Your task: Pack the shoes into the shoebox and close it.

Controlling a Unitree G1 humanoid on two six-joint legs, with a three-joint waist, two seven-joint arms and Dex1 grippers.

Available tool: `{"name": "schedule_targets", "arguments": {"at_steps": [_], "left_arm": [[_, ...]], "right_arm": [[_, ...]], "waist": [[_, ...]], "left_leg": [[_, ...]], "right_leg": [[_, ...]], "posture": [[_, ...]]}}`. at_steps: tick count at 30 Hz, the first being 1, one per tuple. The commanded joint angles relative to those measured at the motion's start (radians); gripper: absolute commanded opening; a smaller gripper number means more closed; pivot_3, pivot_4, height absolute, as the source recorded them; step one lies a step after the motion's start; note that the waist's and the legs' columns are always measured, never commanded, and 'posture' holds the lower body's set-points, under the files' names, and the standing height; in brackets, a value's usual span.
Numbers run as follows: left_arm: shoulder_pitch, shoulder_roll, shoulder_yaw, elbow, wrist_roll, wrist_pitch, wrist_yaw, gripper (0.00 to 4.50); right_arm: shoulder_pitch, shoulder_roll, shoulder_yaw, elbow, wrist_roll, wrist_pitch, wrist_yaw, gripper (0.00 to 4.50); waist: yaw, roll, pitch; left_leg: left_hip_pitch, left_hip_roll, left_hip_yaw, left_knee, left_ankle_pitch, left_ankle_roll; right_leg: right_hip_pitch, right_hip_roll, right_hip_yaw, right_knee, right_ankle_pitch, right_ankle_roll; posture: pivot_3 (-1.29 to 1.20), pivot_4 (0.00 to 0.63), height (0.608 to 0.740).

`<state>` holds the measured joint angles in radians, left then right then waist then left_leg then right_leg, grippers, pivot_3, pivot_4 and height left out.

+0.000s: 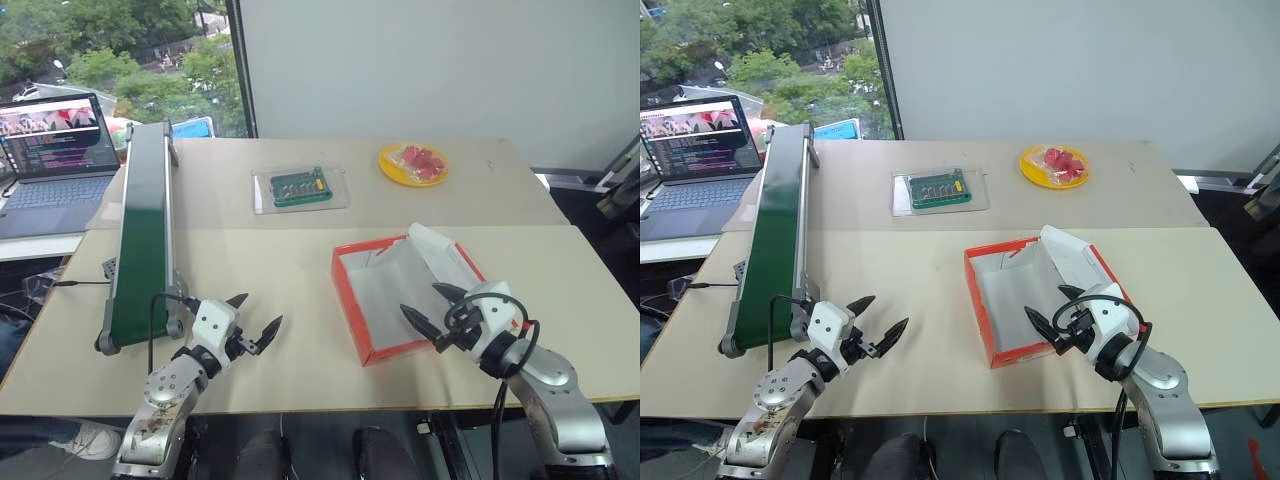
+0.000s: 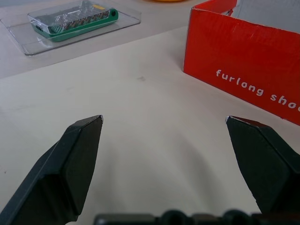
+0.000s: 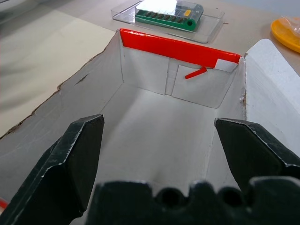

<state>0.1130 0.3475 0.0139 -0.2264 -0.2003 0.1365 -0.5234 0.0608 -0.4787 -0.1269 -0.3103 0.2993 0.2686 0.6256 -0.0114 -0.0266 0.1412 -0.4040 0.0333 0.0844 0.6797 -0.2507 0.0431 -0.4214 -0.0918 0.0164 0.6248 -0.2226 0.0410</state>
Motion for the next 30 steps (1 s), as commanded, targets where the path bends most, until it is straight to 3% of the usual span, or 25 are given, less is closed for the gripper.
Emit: {"name": "schedule_targets", "arguments": {"at_steps": [1, 5, 14, 20, 25, 30], "left_arm": [[-0.012, -0.002, 0.018, -0.030, -0.023, 0.004, 0.008, 4.50], [-0.063, 0.004, 0.157, 0.046, -0.087, 0.008, 0.055, 4.50], [-0.288, 0.022, 0.238, -0.019, -0.170, 0.121, 0.133, 4.50], [-0.380, 0.005, 0.281, -0.058, -0.140, 0.241, 0.325, 4.50], [-0.396, 0.000, 0.296, -0.153, -0.101, 0.326, 0.452, 4.50], [-0.373, -0.009, 0.303, -0.222, -0.090, 0.393, 0.517, 4.50]], "right_arm": [[-0.007, 0.001, -0.014, -0.004, 0.011, -0.033, 0.001, 4.45], [-0.090, -0.040, -0.064, -0.008, 0.064, 0.051, 0.007, 4.45], [-0.432, -0.139, -0.057, 0.067, 0.161, 0.235, 0.047, 4.45], [-0.570, -0.083, 0.014, 0.105, 0.161, 0.261, 0.042, 4.45], [-0.612, 0.016, 0.087, 0.136, 0.143, 0.261, 0.009, 4.45], [-0.612, 0.046, 0.128, 0.164, 0.125, 0.259, 0.011, 4.45]], "waist": [[0.000, 0.000, 0.000], [-0.002, 0.000, 0.000], [0.002, 0.000, 0.000], [-0.001, -0.001, 0.000], [-0.002, -0.001, 0.001], [0.006, -0.001, 0.001]], "left_leg": [[0.000, 0.000, 0.000, 0.000, 0.000, 0.000], [0.000, 0.000, 0.000, 0.000, 0.000, 0.000], [-0.001, -0.001, -0.001, 0.001, 0.000, 0.000], [-0.002, -0.001, -0.001, 0.000, 0.000, 0.000], [-0.002, -0.001, -0.001, 0.000, 0.000, 0.000], [-0.003, -0.001, -0.001, 0.000, 0.000, 0.000]], "right_leg": [[0.000, 0.000, 0.000, 0.000, 0.000, 0.000], [0.000, 0.000, 0.000, 0.001, 0.000, 0.000], [0.000, 0.000, -0.001, 0.000, 0.001, 0.000], [-0.001, 0.000, -0.001, 0.000, 0.001, 0.001], [-0.001, 0.000, -0.001, 0.000, 0.001, 0.001], [-0.001, -0.001, -0.002, 0.001, 0.001, 0.001]], "posture": [[0.00, 0.150, 0.740], [0.00, 0.150, 0.740], [0.00, 0.150, 0.740], [0.00, 0.150, 0.740], [0.00, 0.150, 0.740], [0.00, 0.150, 0.740]]}}
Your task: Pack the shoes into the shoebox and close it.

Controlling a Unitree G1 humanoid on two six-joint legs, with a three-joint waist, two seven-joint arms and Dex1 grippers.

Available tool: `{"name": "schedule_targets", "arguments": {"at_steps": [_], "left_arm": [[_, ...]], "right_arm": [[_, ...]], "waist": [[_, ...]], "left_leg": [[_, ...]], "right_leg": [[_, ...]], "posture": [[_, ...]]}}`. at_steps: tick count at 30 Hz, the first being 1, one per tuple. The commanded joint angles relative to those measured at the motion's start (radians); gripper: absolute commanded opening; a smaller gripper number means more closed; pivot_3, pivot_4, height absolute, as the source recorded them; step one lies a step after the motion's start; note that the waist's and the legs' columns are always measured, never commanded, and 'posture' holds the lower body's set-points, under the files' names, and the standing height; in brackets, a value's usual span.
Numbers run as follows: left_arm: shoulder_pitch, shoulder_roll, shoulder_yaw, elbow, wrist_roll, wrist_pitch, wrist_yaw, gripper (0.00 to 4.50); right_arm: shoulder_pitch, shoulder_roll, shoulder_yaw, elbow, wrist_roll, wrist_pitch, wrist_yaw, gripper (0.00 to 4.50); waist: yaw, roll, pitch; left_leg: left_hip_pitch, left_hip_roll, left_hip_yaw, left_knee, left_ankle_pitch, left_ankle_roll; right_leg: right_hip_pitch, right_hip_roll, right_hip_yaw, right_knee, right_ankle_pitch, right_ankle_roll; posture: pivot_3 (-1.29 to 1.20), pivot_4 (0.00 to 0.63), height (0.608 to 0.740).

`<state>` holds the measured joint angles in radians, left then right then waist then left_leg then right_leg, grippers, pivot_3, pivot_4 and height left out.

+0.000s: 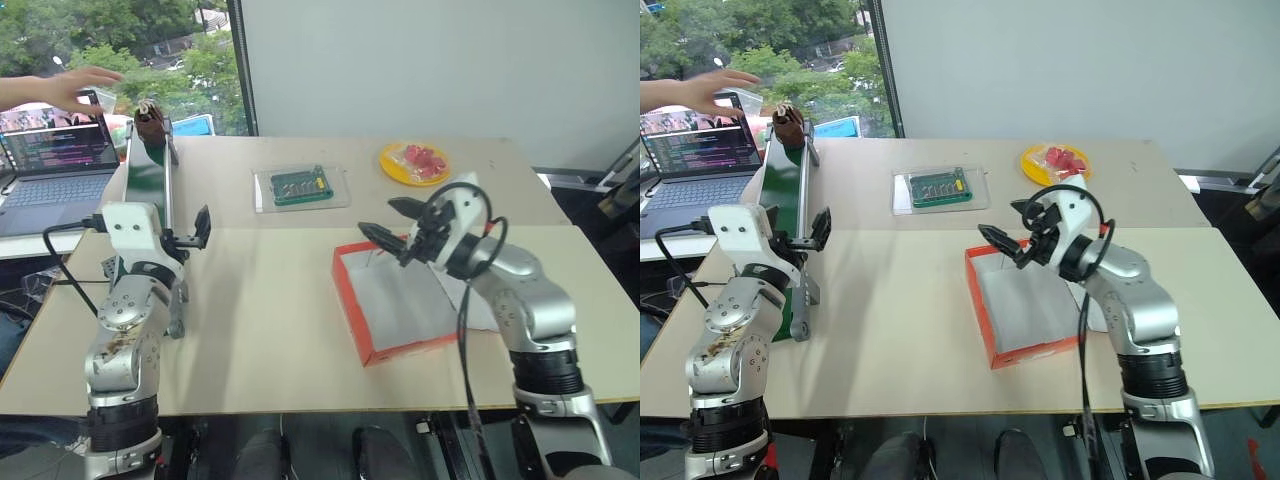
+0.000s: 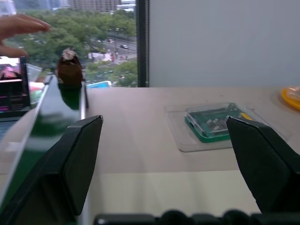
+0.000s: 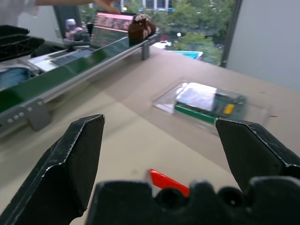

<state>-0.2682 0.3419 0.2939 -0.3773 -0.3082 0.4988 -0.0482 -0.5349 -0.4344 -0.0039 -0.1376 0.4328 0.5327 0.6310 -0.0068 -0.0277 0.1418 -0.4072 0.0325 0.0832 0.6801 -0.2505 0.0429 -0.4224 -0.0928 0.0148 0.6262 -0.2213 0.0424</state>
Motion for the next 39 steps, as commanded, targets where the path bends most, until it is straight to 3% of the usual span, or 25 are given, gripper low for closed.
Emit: {"name": "schedule_targets", "arguments": {"at_steps": [1, 9, 14, 19, 39], "left_arm": [[0.014, -0.005, 0.032, -0.082, 0.016, 0.048, 0.053, 4.50], [0.083, -0.049, 0.161, -0.130, -0.042, 0.148, 0.118, 4.50], [0.145, -0.038, 0.225, -0.036, -0.067, 0.074, 0.047, 4.50], [0.108, -0.013, 0.201, 0.082, -0.034, 0.034, 0.022, 4.50], [-0.055, 0.082, 0.144, 0.463, 0.049, -0.101, -0.026, 4.50]], "right_arm": [[-0.015, 0.002, 0.010, -0.008, -0.005, -0.002, 0.015, 4.45], [-0.024, -0.022, 0.089, -0.034, -0.013, 0.034, 0.101, 4.45], [-0.033, -0.009, 0.153, -0.069, 0.001, 0.052, 0.163, 4.45], [-0.053, -0.045, 0.233, -0.007, -0.090, 0.021, 0.213, 4.45], [-0.084, -0.047, 0.207, -0.024, -0.144, 0.032, 0.202, 4.45]], "waist": [[0.002, 0.000, 0.000], [-0.007, 0.000, 0.000], [-0.007, 0.000, 0.000], [0.000, -0.001, 0.000], [-0.003, -0.002, 0.000]], "left_leg": [[0.000, 0.000, 0.000, 0.000, 0.000, 0.000], [0.001, 0.000, 0.000, 0.000, 0.000, 0.000], [0.001, 0.000, 0.000, 0.000, 0.000, 0.000], [0.001, 0.000, 0.000, 0.000, 0.000, 0.000], [0.000, 0.000, 0.000, 0.000, 0.000, -0.001]], "right_leg": [[0.000, 0.000, 0.000, 0.000, 0.000, 0.000], [0.000, 0.000, 0.000, -0.001, 0.000, 0.000], [0.000, 0.000, 0.000, -0.001, 0.000, 0.000], [0.000, 0.000, 0.000, -0.001, 0.000, 0.000], [-0.001, -0.001, -0.001, -0.001, 0.000, -0.001]], "posture": [[0.00, 0.150, 0.740], [0.00, 0.150, 0.740], [0.00, 0.150, 0.740], [0.00, 0.150, 0.740], [0.00, 0.150, 0.740]]}}
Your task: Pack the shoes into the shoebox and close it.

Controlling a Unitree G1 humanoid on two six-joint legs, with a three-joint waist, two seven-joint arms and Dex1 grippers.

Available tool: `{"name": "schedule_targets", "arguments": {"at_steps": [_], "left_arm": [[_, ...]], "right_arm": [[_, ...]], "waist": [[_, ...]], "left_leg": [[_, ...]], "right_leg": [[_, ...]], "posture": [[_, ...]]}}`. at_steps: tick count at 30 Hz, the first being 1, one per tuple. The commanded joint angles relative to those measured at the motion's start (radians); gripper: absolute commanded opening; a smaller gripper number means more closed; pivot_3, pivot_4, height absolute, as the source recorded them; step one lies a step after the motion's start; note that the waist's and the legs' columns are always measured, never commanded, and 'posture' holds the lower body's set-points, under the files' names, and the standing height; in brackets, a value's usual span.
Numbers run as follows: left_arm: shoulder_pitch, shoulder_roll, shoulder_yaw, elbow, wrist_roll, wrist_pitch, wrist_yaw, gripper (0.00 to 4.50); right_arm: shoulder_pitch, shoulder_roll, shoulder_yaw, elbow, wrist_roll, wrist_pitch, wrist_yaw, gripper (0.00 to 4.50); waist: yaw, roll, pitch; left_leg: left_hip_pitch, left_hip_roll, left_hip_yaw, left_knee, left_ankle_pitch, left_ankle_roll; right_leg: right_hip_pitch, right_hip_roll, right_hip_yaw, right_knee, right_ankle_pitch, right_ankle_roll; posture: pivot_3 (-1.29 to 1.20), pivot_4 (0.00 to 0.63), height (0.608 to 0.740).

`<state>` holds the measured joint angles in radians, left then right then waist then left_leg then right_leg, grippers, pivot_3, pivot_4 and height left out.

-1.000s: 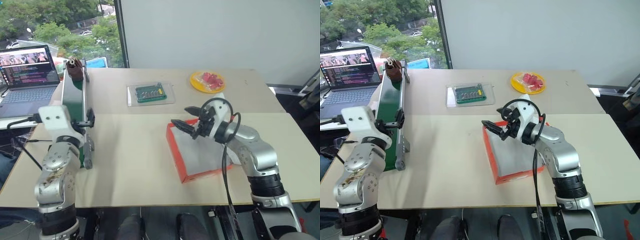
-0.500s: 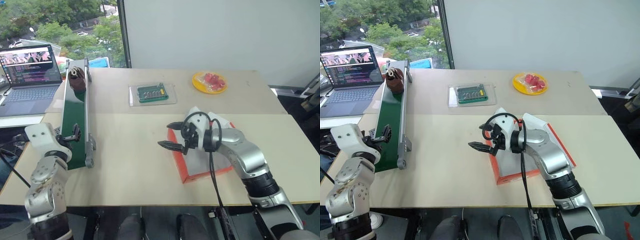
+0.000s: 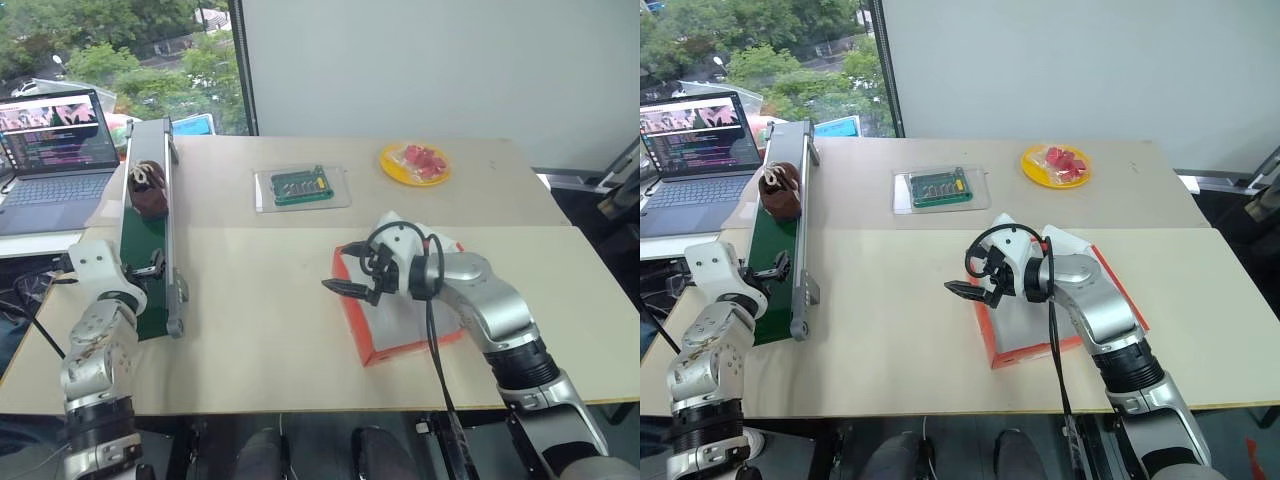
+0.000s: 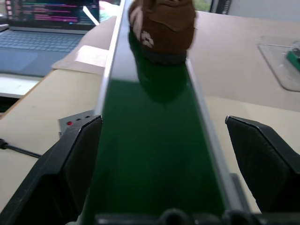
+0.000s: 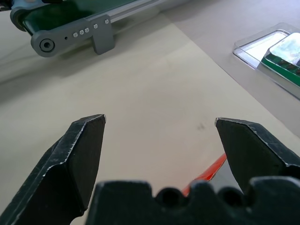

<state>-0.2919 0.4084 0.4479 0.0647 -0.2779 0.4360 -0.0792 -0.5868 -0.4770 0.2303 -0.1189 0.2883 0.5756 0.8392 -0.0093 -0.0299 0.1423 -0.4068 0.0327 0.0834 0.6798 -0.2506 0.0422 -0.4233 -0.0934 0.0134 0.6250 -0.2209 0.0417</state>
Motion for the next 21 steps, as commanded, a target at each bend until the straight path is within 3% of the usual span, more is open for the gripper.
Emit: {"name": "schedule_targets", "arguments": {"at_steps": [1, 18, 19, 21], "left_arm": [[-0.040, 0.011, -0.016, 0.037, 0.023, -0.046, 0.005, 4.50], [-0.084, -0.015, -0.053, 0.157, 0.031, -0.098, -0.003, 4.50], [-0.083, -0.026, -0.051, 0.149, 0.019, -0.108, -0.012, 3.98], [-0.080, -0.035, -0.060, 0.131, 0.019, -0.113, -0.015, 3.45]], "right_arm": [[-0.033, -0.005, -0.029, -0.044, -0.001, -0.010, -0.008, 4.45], [-0.033, -0.033, -0.065, -0.071, 0.002, 0.026, -0.031, 4.45], [-0.037, -0.034, -0.066, -0.070, 0.001, 0.026, -0.031, 4.50], [-0.044, -0.035, -0.067, -0.069, 0.000, 0.024, -0.033, 4.50]], "waist": [[0.000, 0.000, 0.000], [-0.002, 0.000, 0.000], [-0.002, -0.001, 0.000], [-0.001, 0.000, 0.000]], "left_leg": [[0.000, 0.000, 0.000, 0.000, 0.000, 0.000], [0.000, 0.001, 0.000, 0.000, 0.000, 0.000], [0.000, 0.000, 0.000, 0.000, 0.000, 0.000], [0.000, 0.000, 0.000, 0.000, 0.000, 0.000]], "right_leg": [[0.000, 0.000, 0.000, 0.000, 0.000, 0.000], [0.000, -0.001, 0.000, 0.000, 0.000, 0.000], [0.000, -0.001, 0.000, 0.000, 0.000, 0.000], [0.000, -0.001, 0.000, 0.000, 0.000, 0.000]], "posture": [[0.00, 0.150, 0.740], [0.00, 0.150, 0.740], [0.00, 0.150, 0.740], [0.00, 0.150, 0.740]]}}
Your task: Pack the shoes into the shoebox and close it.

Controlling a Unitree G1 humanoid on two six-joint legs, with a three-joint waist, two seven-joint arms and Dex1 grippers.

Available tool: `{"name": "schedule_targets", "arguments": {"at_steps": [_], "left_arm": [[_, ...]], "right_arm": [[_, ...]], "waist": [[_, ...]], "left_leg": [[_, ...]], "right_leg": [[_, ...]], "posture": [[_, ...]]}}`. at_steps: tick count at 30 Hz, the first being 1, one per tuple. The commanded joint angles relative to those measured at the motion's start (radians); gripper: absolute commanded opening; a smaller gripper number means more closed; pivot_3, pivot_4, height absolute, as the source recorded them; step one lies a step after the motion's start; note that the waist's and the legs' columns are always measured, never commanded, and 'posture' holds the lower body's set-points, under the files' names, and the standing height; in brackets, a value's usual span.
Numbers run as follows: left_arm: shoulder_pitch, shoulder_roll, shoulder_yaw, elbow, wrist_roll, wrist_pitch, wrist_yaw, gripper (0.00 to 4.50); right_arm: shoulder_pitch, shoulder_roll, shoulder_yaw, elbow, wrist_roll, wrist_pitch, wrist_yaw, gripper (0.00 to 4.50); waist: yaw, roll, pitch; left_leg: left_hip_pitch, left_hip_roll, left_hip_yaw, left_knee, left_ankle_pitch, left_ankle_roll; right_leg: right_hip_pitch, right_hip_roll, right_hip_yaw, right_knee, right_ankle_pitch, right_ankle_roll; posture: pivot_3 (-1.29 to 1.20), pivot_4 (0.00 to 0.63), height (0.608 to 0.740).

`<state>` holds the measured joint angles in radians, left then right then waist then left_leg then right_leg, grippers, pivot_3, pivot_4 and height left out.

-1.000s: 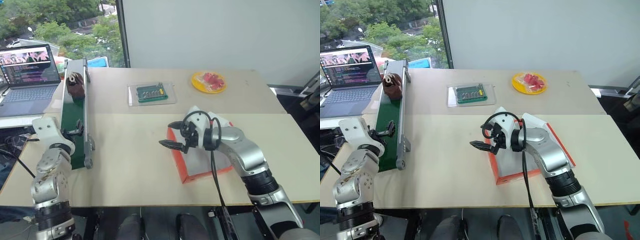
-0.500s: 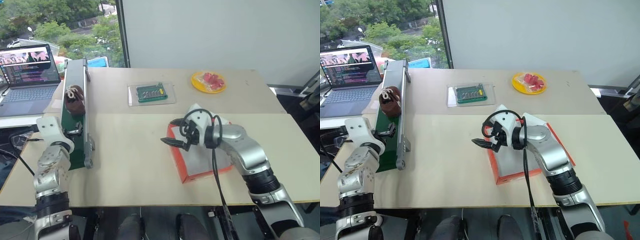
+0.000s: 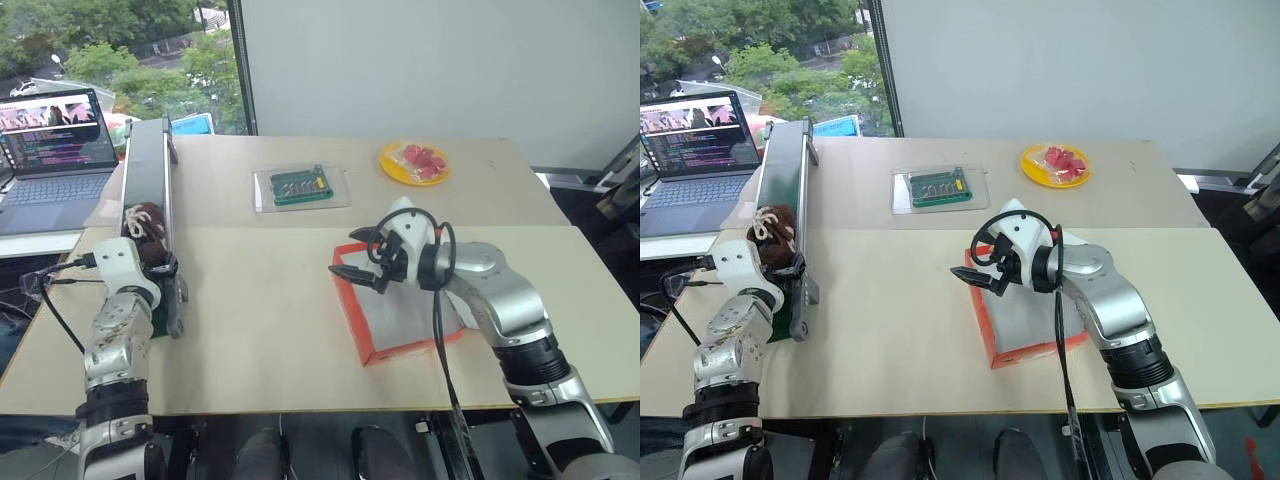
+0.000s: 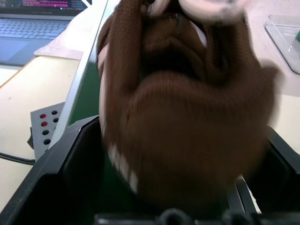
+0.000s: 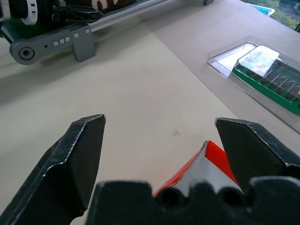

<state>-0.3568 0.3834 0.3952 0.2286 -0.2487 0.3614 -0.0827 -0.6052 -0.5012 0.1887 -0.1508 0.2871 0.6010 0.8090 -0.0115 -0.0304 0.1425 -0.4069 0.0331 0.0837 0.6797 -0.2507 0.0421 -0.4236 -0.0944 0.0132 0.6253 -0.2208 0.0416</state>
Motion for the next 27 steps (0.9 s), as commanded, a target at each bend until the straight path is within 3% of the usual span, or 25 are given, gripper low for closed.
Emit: {"name": "schedule_targets", "arguments": {"at_steps": [1, 6, 10, 15, 21, 27], "left_arm": [[-0.019, -0.014, -0.007, -0.041, -0.009, -0.041, -0.007, 3.08], [-0.078, -0.024, -0.011, -0.098, -0.033, -0.066, -0.018, 2.85], [-0.193, -0.033, -0.127, -0.244, -0.058, -0.118, -0.146, 2.85], [-0.288, -0.080, -0.288, -0.340, -0.111, -0.049, -0.286, 2.85], [-0.359, -0.098, -0.398, -0.375, -0.127, -0.029, -0.403, 2.85], [-0.375, -0.131, -0.434, -0.384, -0.138, -0.007, -0.439, 2.85]], "right_arm": [[-0.029, -0.011, -0.027, -0.036, 0.002, -0.001, -0.004, 4.50], [-0.042, 0.012, -0.060, -0.047, 0.045, 0.033, -0.021, 4.50], [-0.151, 0.191, -0.283, -0.027, 0.289, 0.246, -0.196, 4.50], [-0.293, 0.400, -0.570, 0.053, 0.601, 0.446, -0.494, 4.50], [-0.386, 0.441, -0.681, 0.098, 0.794, 0.484, -0.682, 4.50], [-0.385, 0.427, -0.690, 0.100, 0.863, 0.450, -0.739, 4.50]], "waist": [[0.004, 0.000, 0.000], [0.011, -0.001, 0.000], [0.012, -0.006, 0.003], [0.019, -0.005, 0.003], [0.002, -0.004, 0.004], [-0.011, -0.003, 0.004]], "left_leg": [[0.000, 0.000, 0.000, 0.000, 0.000, 0.000], [0.000, 0.000, 0.000, 0.000, 0.000, 0.000], [-0.006, 0.000, -0.002, 0.001, 0.001, -0.001], [-0.009, 0.001, -0.002, 0.000, 0.002, -0.004], [-0.009, -0.001, 0.001, 0.000, 0.001, -0.001], [-0.008, 0.000, 0.001, 0.000, 0.001, -0.001]], "right_leg": [[0.000, 0.000, 0.000, 0.000, 0.000, 0.000], [0.000, 0.000, 0.000, 0.000, 0.000, 0.000], [-0.003, 0.000, -0.002, 0.002, 0.001, -0.001], [-0.004, -0.001, -0.004, 0.001, 0.004, 0.000], [-0.005, 0.001, -0.005, 0.000, 0.004, 0.000], [-0.005, 0.003, -0.004, 0.000, 0.004, 0.000]], "posture": [[0.00, 0.150, 0.740], [0.00, 0.150, 0.740], [0.00, 0.150, 0.740], [0.00, 0.150, 0.740], [0.00, 0.150, 0.740], [0.00, 0.150, 0.740]]}}
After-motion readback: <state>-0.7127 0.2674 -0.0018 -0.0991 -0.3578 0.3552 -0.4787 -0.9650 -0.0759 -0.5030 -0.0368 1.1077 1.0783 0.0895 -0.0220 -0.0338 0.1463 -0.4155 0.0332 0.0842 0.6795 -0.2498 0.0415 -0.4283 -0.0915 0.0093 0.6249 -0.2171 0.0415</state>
